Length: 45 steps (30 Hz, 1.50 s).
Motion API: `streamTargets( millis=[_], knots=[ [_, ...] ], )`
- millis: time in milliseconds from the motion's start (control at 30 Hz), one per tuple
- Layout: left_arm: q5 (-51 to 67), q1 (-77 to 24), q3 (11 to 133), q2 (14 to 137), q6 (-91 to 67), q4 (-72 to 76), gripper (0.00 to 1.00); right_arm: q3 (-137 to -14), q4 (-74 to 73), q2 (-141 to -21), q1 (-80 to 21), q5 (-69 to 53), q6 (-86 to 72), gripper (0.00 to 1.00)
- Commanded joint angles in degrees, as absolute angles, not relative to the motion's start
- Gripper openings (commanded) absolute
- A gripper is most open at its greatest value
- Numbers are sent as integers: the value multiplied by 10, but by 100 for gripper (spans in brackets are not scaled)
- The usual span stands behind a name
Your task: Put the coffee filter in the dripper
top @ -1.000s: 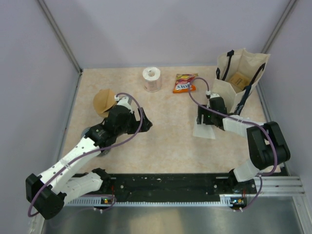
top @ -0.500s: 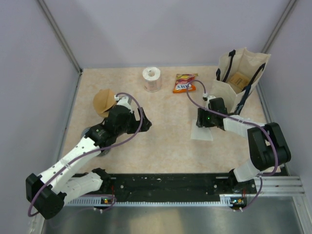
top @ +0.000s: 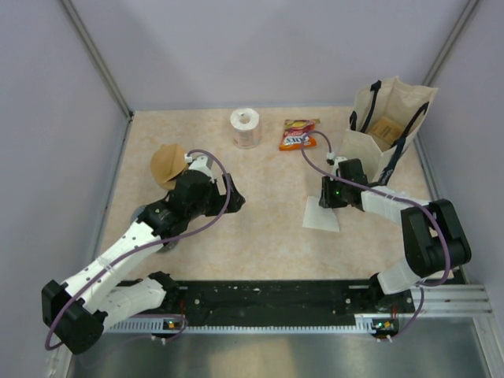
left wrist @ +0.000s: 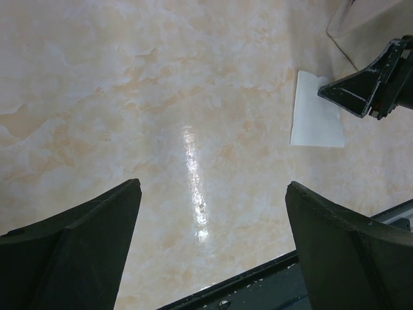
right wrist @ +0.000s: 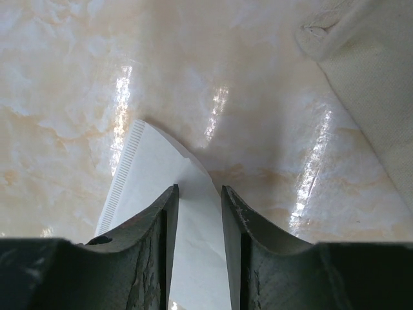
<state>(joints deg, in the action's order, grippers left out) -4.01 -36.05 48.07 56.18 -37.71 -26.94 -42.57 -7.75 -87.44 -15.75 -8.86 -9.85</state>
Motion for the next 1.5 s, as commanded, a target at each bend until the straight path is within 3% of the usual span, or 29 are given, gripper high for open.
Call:
streamTargets(
  millis=[0,300,433,633,1067,1200,1233,1267,1300,1400,1467],
  knots=[
    [-52,-362,475,555,-371,-251,99,-434,-65,-875,-161,-106,-103,32],
    [-60,-363,476,555,-372,-258,99,-432,-57,-889,-168,-106,-107,29],
    [-64,-363,475,553,-374,-259,99,-430,-56,-890,-172,-106,-112,22],
    [-69,-362,473,552,-374,-262,99,-420,-59,-877,-180,-95,-120,0],
    [-25,-362,473,569,-367,-229,99,-389,-26,-697,-214,-99,-91,0],
    [-3,-362,475,592,-363,-214,99,-387,-4,-701,-213,-119,-77,0],
    [-4,-362,477,598,-361,-216,99,-395,-8,-717,-213,-118,-68,9],
    [16,-362,478,603,-359,-215,99,-404,-11,-735,-213,-105,-66,25],
    [20,-363,476,606,-358,-214,99,-416,-23,-759,-212,-106,-54,31],
    [35,-362,474,613,-352,-211,99,-456,-42,-829,-212,-125,-24,42],
    [37,-362,469,614,-353,-212,99,-481,-51,-866,-212,-139,-11,41]
  ],
)
